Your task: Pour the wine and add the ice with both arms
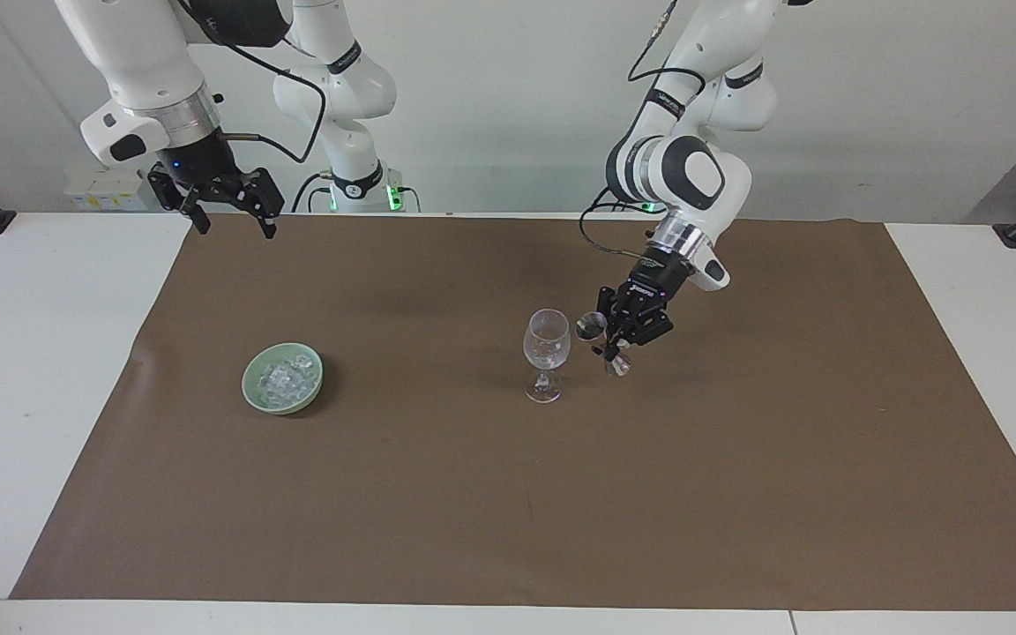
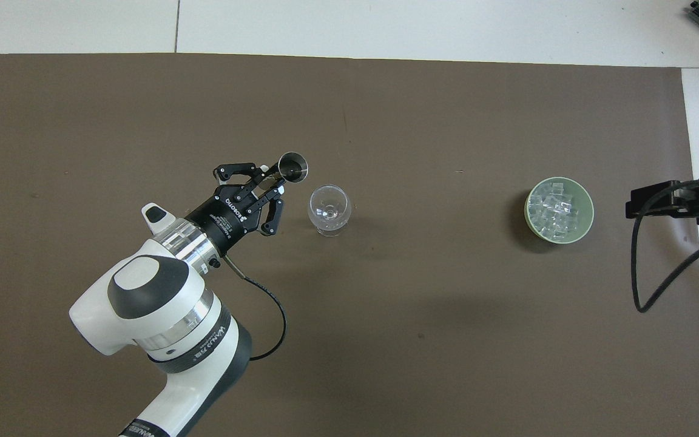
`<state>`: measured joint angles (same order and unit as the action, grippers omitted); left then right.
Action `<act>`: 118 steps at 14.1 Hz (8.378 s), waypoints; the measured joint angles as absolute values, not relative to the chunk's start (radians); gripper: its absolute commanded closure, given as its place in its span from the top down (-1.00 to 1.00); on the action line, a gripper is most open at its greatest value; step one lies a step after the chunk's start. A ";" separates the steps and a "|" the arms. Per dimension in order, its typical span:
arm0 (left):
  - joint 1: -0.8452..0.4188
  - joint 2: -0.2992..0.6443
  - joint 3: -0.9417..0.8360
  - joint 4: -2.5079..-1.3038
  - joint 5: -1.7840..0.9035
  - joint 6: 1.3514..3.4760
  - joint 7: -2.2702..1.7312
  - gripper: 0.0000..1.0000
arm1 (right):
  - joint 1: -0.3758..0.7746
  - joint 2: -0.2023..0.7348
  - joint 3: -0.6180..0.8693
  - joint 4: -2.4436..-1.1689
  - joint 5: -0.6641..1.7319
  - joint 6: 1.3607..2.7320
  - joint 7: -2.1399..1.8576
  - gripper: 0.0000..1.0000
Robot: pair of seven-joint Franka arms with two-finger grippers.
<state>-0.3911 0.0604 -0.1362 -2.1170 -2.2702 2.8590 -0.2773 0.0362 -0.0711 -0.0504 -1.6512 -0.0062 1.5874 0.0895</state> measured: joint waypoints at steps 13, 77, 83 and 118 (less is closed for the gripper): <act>-0.435 0.066 -0.141 -2.089 -2.232 2.938 -0.209 -1.00 | 0.036 -0.071 -0.050 -1.651 -0.006 1.587 0.089 1.00; -0.508 0.090 -0.148 -2.028 -2.091 3.124 0.236 -1.00 | 0.036 -0.071 -0.050 -1.651 -0.006 1.587 0.089 1.00; -0.519 0.090 -0.148 -2.019 -2.077 3.148 0.281 -1.00 | 0.036 -0.071 -0.050 -1.651 -0.006 1.587 0.089 1.00; -0.584 0.117 -0.152 -1.967 -1.909 3.310 0.455 -1.00 | 0.036 -0.071 -0.050 -1.651 -0.006 1.587 0.089 1.00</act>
<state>-0.5836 0.1175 -0.1515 -1.9670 -1.9089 3.3096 0.4547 0.0362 -0.0711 -0.0504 -1.6512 -0.0062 1.5874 0.0895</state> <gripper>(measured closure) 0.789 0.000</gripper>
